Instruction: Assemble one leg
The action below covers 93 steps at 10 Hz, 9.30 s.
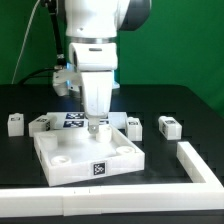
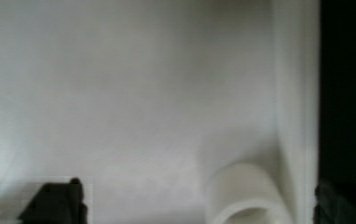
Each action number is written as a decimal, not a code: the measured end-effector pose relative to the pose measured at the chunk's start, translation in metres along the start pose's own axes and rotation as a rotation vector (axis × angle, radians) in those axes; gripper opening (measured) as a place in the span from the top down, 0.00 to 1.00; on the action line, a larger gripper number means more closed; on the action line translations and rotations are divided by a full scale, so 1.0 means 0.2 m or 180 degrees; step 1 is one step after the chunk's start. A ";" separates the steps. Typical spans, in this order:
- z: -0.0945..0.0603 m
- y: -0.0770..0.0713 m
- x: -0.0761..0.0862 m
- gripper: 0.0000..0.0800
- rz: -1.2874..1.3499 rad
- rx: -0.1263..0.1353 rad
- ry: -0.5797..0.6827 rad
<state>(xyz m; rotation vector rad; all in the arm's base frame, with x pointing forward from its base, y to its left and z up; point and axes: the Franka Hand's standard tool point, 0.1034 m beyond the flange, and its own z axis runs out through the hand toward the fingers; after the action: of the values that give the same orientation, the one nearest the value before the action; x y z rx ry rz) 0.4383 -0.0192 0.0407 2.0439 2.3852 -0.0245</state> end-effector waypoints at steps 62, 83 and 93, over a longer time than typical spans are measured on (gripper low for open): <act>-0.05 0.05 0.90 0.19 0.4987 0.0308 0.0121; 0.14 -0.08 0.95 0.63 0.4588 0.2455 -0.2379; -0.17 0.01 0.92 0.64 0.4607 0.2319 -0.2308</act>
Offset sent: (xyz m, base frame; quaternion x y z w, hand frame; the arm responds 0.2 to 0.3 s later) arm -0.0080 0.0043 -0.0294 0.0121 0.0368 -0.1330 0.9904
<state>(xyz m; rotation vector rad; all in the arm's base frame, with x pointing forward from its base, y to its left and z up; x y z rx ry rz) 0.4125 0.1633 0.0725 2.7247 0.2006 -1.3881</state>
